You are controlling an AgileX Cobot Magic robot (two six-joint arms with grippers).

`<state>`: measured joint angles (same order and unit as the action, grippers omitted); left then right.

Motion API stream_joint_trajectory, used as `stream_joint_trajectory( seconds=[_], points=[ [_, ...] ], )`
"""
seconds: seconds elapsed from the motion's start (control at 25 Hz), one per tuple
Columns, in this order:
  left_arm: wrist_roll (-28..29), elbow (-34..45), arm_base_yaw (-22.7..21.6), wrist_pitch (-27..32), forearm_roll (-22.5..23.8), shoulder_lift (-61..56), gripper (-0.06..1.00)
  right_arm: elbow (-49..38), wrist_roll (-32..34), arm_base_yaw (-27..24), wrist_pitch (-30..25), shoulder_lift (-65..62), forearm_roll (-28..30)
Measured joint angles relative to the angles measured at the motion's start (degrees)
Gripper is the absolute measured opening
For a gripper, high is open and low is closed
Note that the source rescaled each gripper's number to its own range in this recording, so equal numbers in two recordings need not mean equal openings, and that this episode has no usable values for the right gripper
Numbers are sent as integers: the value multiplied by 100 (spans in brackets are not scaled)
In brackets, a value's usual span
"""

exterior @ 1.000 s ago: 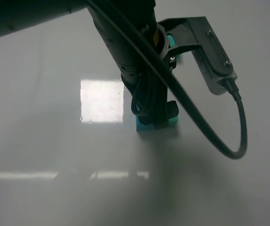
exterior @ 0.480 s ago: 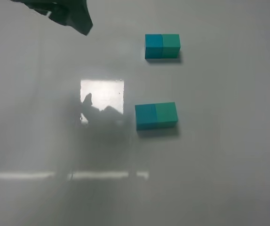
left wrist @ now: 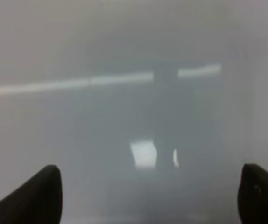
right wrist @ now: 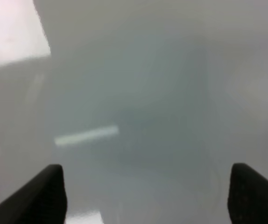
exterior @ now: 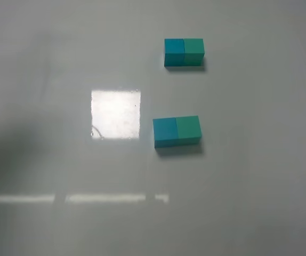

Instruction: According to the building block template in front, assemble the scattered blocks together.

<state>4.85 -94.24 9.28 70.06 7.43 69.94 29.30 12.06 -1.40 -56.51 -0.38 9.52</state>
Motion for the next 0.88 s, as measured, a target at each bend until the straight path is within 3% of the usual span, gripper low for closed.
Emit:
stream_joint_trajectory(
  seconds=[0.12,0.44,0.88],
  points=[
    [8,866,-200,7,-239,-579,70,0,0,0,0,0,0],
    [245,3200,-236,11,-780,-2775,69,0,0,0,-5,0,0],
    [23,5380,-236,-118,-1005,-5659,68,0,-5,0,-5,0,0]
  ],
)
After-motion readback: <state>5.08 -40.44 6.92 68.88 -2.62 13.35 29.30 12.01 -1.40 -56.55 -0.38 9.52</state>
